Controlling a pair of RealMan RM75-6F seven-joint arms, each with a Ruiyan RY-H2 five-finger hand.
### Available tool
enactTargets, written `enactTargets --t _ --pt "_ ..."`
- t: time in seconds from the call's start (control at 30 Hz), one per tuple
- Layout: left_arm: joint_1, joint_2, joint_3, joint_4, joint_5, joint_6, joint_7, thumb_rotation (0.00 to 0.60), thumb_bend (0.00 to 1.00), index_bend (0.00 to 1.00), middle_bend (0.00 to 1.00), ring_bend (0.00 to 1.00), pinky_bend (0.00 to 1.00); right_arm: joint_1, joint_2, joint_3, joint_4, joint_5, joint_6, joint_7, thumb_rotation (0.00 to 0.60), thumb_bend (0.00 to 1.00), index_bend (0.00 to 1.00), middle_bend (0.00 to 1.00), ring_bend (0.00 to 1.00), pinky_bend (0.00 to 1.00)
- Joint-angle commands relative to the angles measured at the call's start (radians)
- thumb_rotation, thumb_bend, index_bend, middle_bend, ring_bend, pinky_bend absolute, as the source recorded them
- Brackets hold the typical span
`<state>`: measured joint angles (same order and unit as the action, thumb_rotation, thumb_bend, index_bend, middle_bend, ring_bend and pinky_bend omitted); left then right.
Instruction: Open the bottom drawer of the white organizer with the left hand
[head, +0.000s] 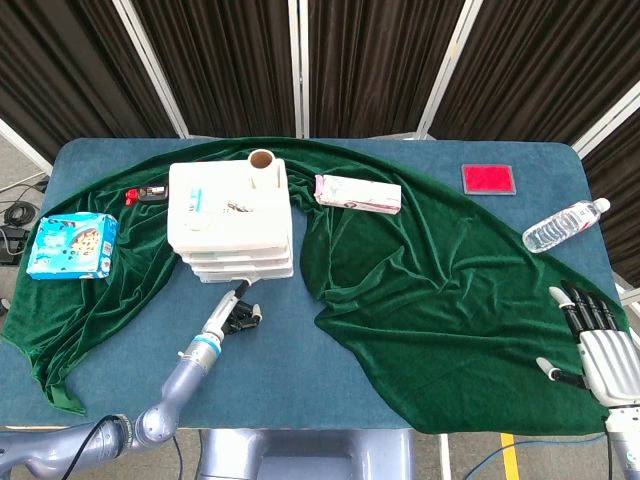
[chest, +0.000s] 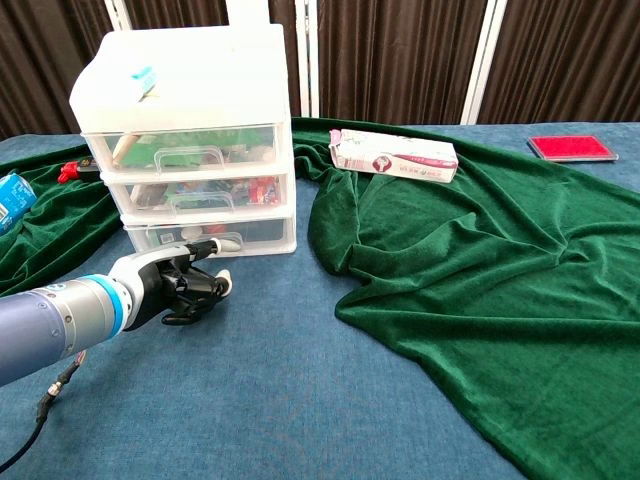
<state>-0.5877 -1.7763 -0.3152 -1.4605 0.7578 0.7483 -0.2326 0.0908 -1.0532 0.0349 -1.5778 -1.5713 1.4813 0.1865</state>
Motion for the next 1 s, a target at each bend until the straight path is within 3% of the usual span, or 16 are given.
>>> enactTargets --t 0.03,0.67,1.0 --pt "0.004 0.002 0.006 -0.002 0.011 -0.003 -0.006 0.6 0.75 0.15 0.88 0.82 0.82 0.0 0.0 0.0 0.0 0.0 0.0 0.0 0.6 0.06 0.06 0.0 0.0 0.0" --pt "0.053 0.029 0.051 -0.037 0.113 -0.006 -0.076 0.6 0.75 0.14 0.88 0.82 0.82 -0.001 0.0 0.0 -0.003 0.002 0.0 -0.006 0.6 0.06 0.06 0.0 0.0 0.0" --pt "0.105 0.018 0.069 -0.025 0.238 0.054 -0.159 0.6 0.75 0.16 0.88 0.82 0.82 -0.001 -0.001 0.001 -0.003 0.002 0.001 -0.009 0.6 0.06 0.06 0.0 0.0 0.0"
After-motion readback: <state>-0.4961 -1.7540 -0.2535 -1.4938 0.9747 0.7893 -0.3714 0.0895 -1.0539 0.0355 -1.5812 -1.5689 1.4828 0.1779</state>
